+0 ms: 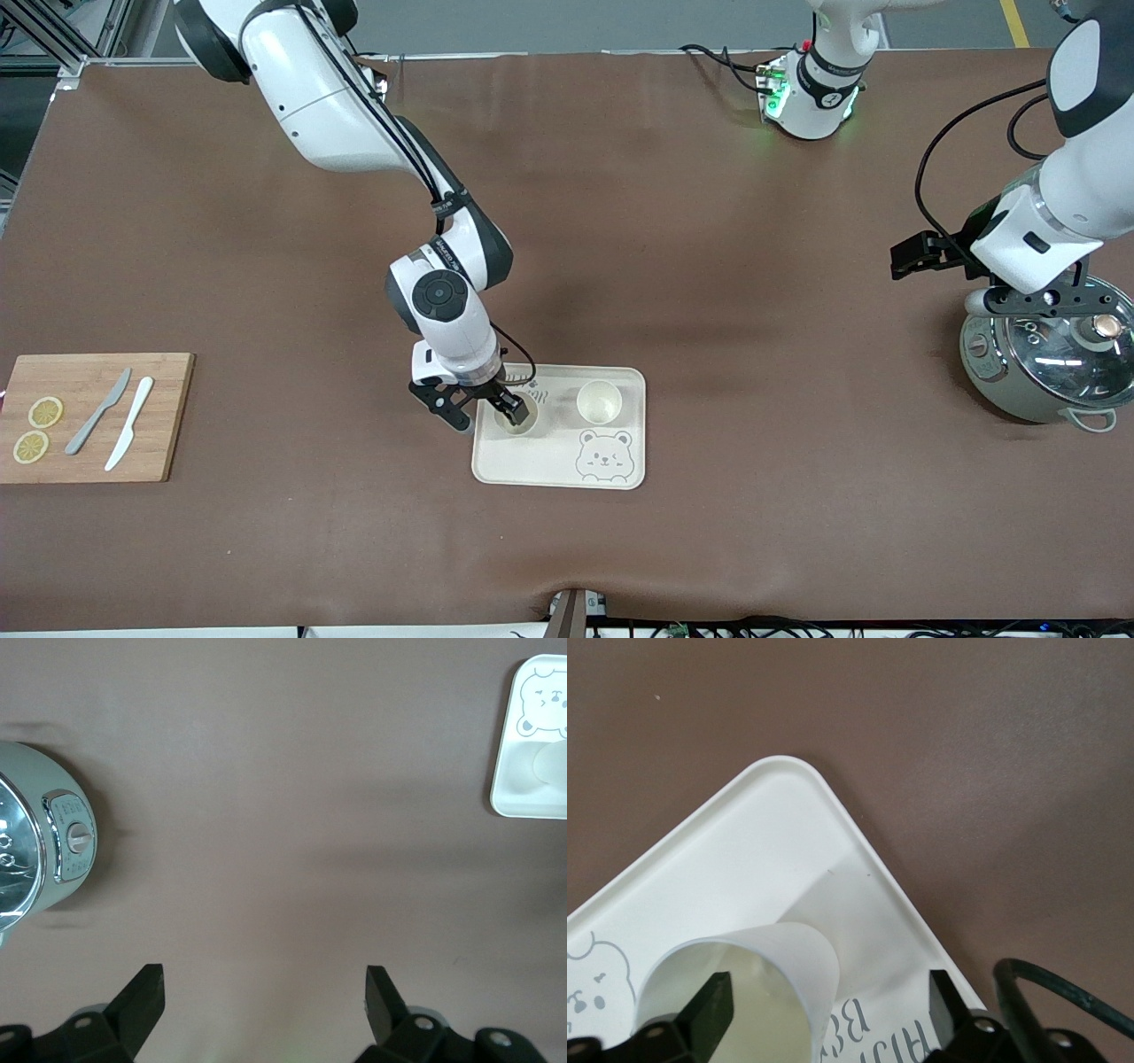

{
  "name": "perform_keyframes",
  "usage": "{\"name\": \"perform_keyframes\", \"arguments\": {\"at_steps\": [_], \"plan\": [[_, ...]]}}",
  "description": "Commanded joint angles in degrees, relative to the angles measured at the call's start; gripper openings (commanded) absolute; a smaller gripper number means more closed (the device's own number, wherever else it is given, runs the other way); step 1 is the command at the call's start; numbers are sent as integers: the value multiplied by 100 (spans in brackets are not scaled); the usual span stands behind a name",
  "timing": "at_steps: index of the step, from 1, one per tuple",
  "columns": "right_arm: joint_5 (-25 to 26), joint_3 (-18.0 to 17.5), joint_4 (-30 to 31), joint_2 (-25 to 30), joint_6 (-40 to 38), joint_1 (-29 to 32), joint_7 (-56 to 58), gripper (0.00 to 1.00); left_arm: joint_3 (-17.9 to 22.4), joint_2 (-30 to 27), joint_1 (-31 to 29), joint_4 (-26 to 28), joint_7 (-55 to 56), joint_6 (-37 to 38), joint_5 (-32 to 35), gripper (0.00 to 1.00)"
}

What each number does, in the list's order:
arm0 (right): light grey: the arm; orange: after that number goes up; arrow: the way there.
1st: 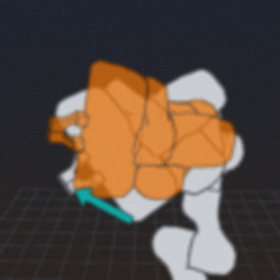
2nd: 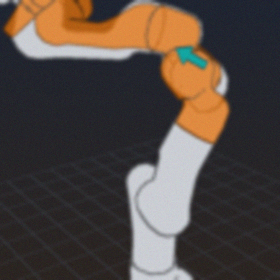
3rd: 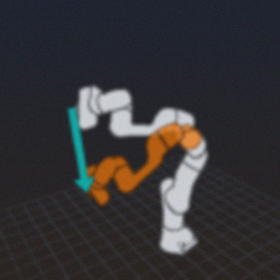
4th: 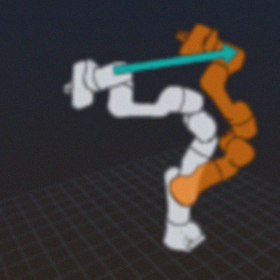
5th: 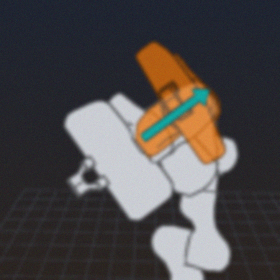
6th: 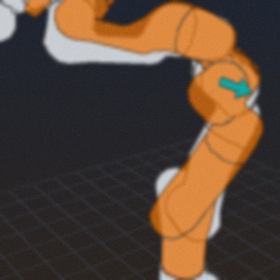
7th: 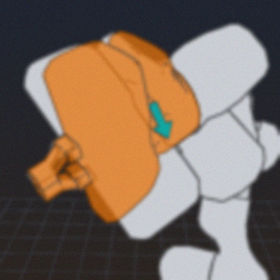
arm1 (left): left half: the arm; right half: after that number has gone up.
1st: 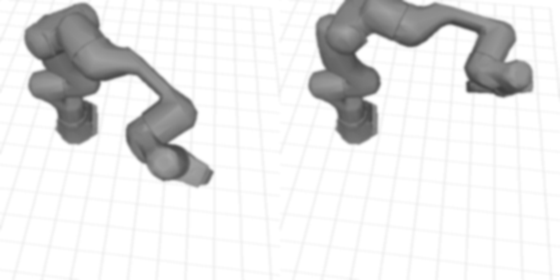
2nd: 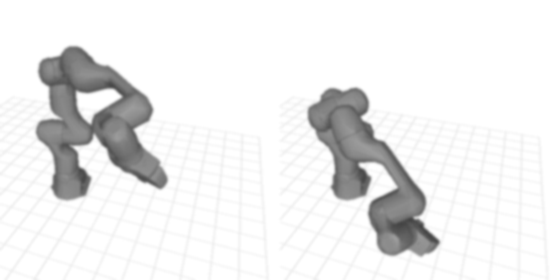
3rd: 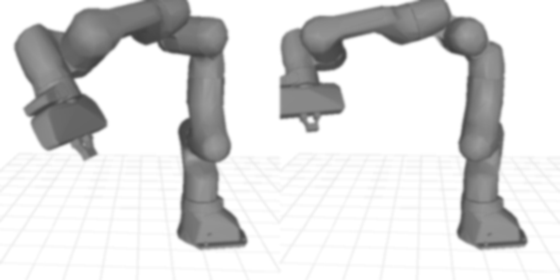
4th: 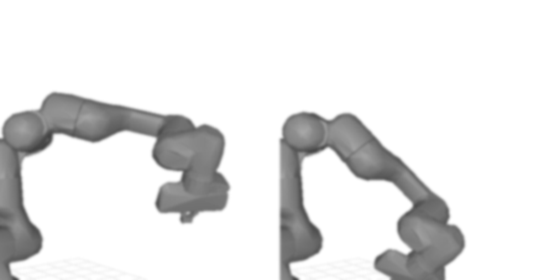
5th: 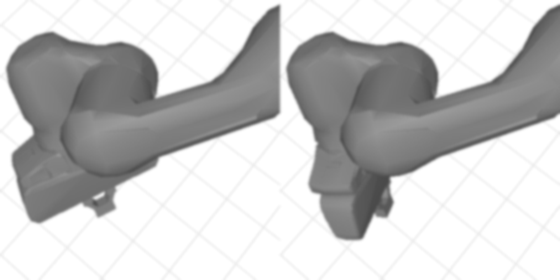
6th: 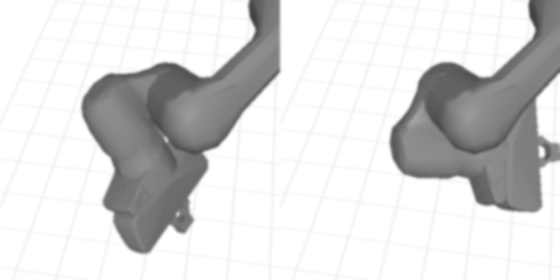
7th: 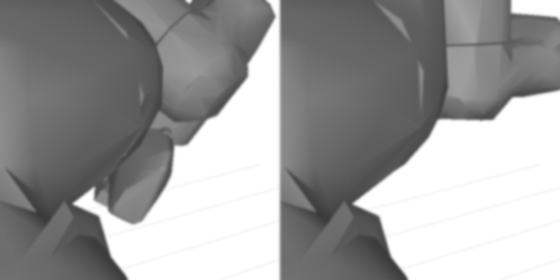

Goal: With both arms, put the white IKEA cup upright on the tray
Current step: 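Lower the cup onto the tray with the right gripper while the left arm rests, then open the right gripper and lift it off the cup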

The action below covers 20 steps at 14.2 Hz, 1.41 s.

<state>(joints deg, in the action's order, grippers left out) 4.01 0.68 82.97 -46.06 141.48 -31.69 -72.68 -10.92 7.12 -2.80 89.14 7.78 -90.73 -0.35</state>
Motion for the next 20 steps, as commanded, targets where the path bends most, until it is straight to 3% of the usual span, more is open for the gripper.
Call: {"name": "perform_keyframes", "arguments": {"at_steps": [1,2,4,9,11,16,20], "plan": [[118,55,-158,184,-558,-48,-114,100,64,-132,43,121,-92,38,-132,100],[118,46,-167,298,-725,-47,-97,100,107,-132,78,121,-83,46,-132,100],[100,28,-158,535,-1033,-47,-71,100,606,-141,498,121,-83,46,-132,100],[-197,-7,-158,1326,-2130,145,437,100,626,-115,474,113,-92,3,-140,100],[-497,11,-132,1774,-2762,356,1208,100,626,-114,456,104,-92,-6,-140,100],[-533,2,-123,2837,-4608,1409,3677,100,600,-123,430,86,-101,-242,-132,100],[-472,55,78,3462,-5235,2148,5428,100,591,-150,473,42,-110,-665,-79,100]]}}
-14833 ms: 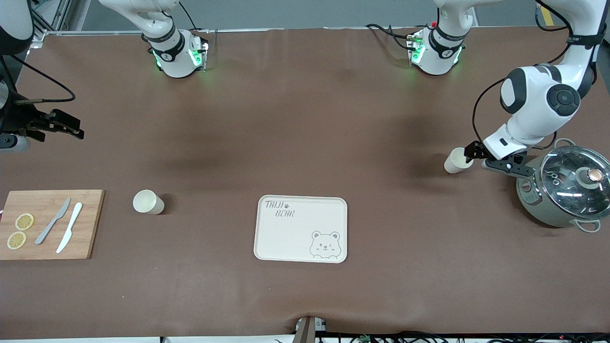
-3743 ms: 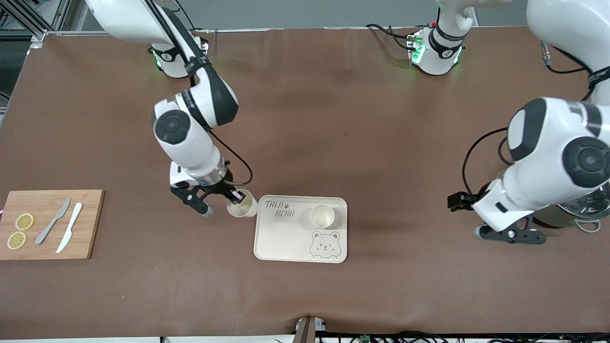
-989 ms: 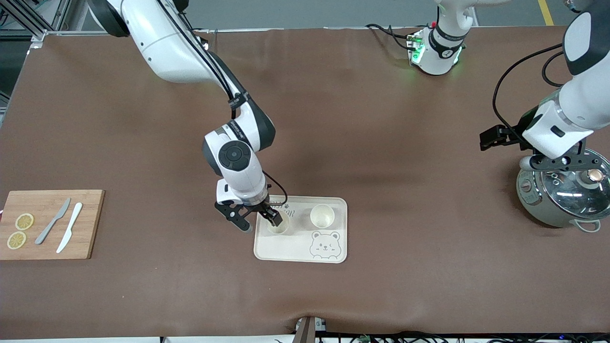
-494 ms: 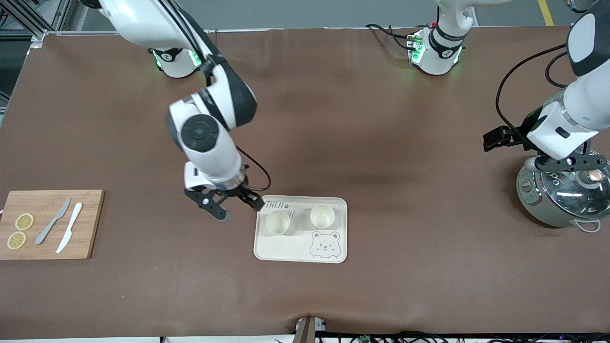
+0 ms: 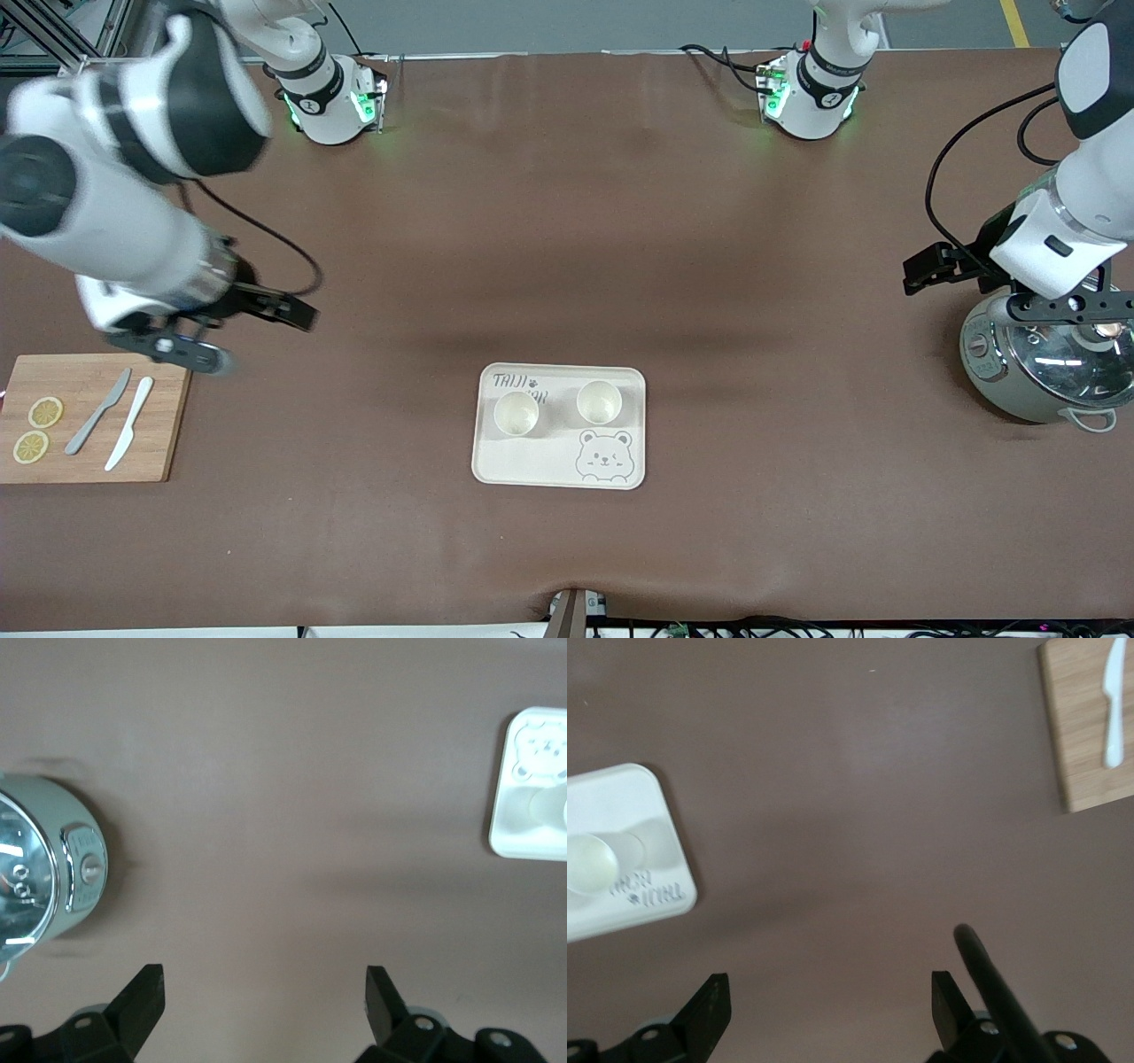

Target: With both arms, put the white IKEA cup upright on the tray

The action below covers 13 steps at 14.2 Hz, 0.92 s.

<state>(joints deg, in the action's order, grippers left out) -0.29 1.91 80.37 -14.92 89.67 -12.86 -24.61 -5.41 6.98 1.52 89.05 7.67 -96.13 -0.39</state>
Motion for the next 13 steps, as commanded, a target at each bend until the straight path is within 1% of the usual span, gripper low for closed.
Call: {"name": "perform_keyframes", "arguments": {"at_steps": [1,4,6,7,8,9,13], "plan": [[-7,-68,505,506,-37,423,876,100,32,-136,50,51,-99,-152,-58,100],[3,-68,953,911,68,959,1782,100,-30,-118,59,60,-143,-196,-40,100],[11,-68,1260,1122,200,1145,1960,100,-39,-118,42,86,-431,-196,-40,100],[20,-68,1636,1341,505,1146,1960,100,-39,-118,7,104,-816,-196,-40,100],[38,-68,2023,1560,830,1146,1960,100,-39,-118,-2,113,-933,-187,-57,100],[46,-68,2201,1650,999,1146,1960,100,-39,-118,6,121,-916,-161,-57,100],[99,-68,2413,1782,1088,1128,1908,100,-39,-145,24,113,-872,-47,-49,100]]}}
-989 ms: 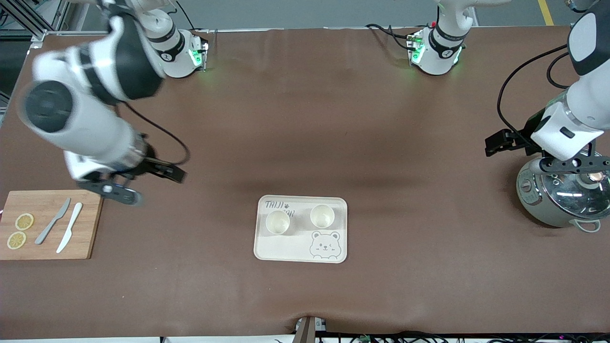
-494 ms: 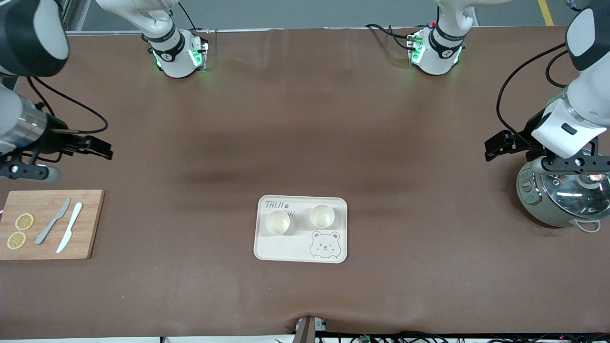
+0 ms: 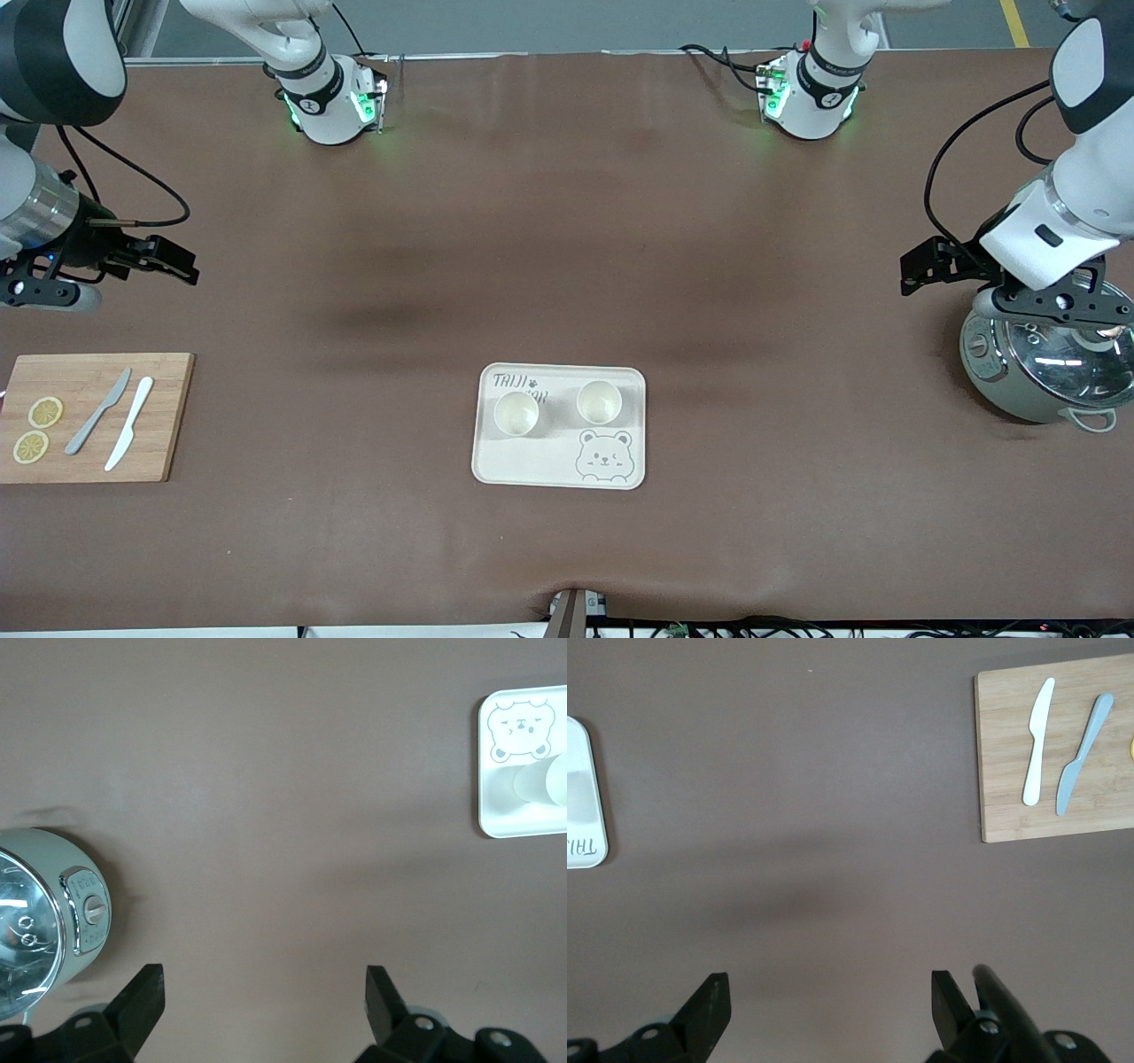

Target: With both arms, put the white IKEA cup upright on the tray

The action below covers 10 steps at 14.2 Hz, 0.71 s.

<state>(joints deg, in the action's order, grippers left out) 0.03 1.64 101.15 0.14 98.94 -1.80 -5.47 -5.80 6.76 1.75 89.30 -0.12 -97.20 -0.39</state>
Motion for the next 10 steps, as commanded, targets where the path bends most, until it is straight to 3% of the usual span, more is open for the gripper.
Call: {"name": "perform_keyframes", "arguments": {"at_steps": [1,10], "plan": [[67,-41,423,303,213,22,-15,100,0,-122,1,88,-85,70,-49,100],[67,-50,459,373,187,4,-16,100,-9,-113,-8,88,-85,79,-49,100]]}}
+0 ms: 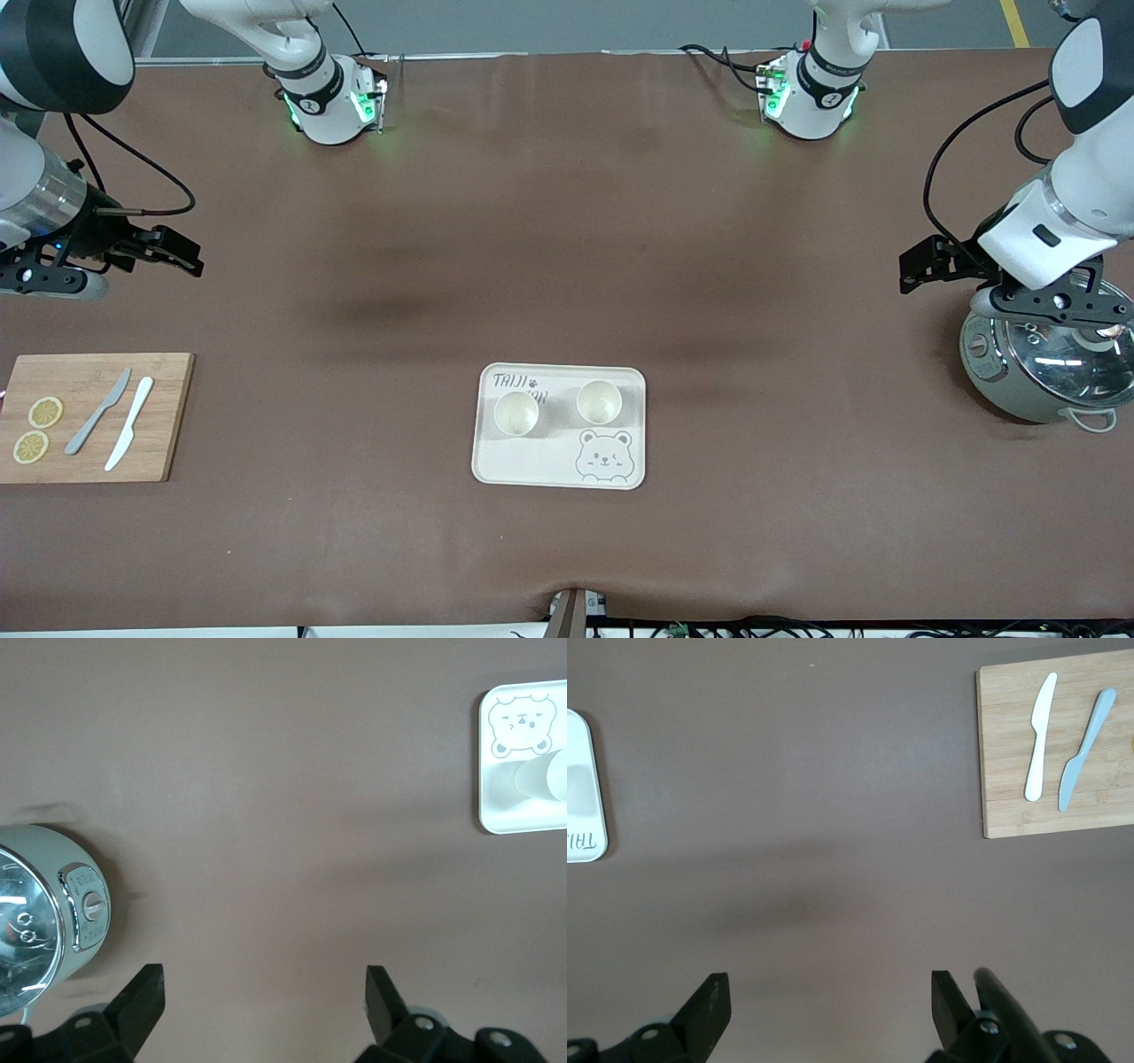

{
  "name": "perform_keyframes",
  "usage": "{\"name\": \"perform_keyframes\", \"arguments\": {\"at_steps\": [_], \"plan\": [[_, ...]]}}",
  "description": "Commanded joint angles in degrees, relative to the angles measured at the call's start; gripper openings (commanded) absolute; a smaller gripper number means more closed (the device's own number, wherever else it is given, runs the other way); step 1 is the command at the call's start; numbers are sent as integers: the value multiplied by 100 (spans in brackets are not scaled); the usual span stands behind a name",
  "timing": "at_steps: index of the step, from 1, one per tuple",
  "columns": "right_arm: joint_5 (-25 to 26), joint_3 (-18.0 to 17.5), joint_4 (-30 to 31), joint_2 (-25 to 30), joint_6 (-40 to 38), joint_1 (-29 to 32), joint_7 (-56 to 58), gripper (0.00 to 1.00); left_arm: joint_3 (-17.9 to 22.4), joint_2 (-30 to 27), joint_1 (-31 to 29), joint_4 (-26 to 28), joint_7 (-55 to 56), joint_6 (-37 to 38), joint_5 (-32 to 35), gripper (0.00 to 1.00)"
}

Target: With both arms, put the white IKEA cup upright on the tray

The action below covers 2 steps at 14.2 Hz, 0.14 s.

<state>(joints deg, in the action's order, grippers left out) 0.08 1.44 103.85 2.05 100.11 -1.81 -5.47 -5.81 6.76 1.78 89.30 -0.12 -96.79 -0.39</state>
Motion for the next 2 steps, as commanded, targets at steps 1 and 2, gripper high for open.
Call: {"name": "perform_keyframes", "arguments": {"at_steps": [1,2], "plan": [[62,-39,188,182,70,-3,-15,100,-8,-113,-11,88,-85,38,-49,100],[62,-39,180,173,79,-12,-15,100,-8,-113,-11,88,-85,38,-49,100]]}}
